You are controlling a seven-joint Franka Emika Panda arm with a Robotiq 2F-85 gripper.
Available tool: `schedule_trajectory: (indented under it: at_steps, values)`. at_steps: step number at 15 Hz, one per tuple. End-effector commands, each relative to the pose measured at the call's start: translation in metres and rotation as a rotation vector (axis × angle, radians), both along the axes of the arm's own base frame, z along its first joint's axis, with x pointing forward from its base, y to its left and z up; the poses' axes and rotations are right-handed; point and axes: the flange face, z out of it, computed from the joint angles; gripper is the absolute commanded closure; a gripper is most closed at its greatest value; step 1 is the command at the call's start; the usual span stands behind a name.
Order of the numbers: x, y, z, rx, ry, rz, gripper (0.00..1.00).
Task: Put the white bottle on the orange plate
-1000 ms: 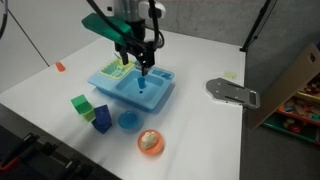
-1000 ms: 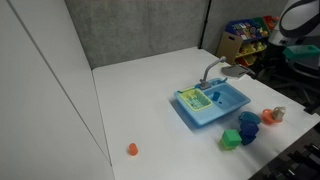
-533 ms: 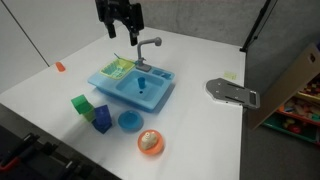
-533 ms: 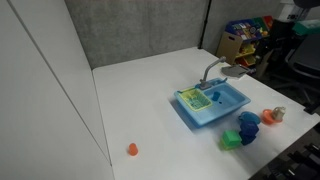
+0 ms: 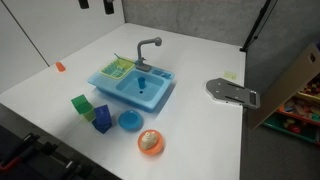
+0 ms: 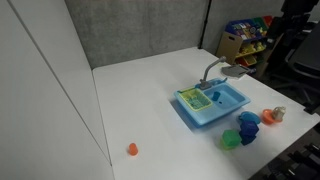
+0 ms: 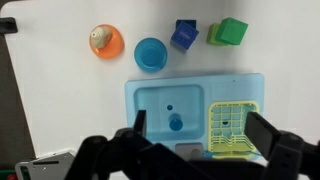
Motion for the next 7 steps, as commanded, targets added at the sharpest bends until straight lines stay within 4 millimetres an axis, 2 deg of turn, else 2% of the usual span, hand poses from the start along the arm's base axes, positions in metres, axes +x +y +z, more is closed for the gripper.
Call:
schedule_trajectory:
  at_steps: [1, 2, 3, 7]
  values:
    - [-0.005, -0.001, 0.029, 0.037, 0.007, 0.03, 0.0]
    - [-0.006, -0.002, 0.031, 0.044, 0.005, 0.036, 0.0]
    - [-0.005, 0.001, 0.019, 0.018, 0.004, 0.018, 0.0]
    - [-0.006, 0.0, 0.025, 0.024, 0.0, 0.022, 0.0]
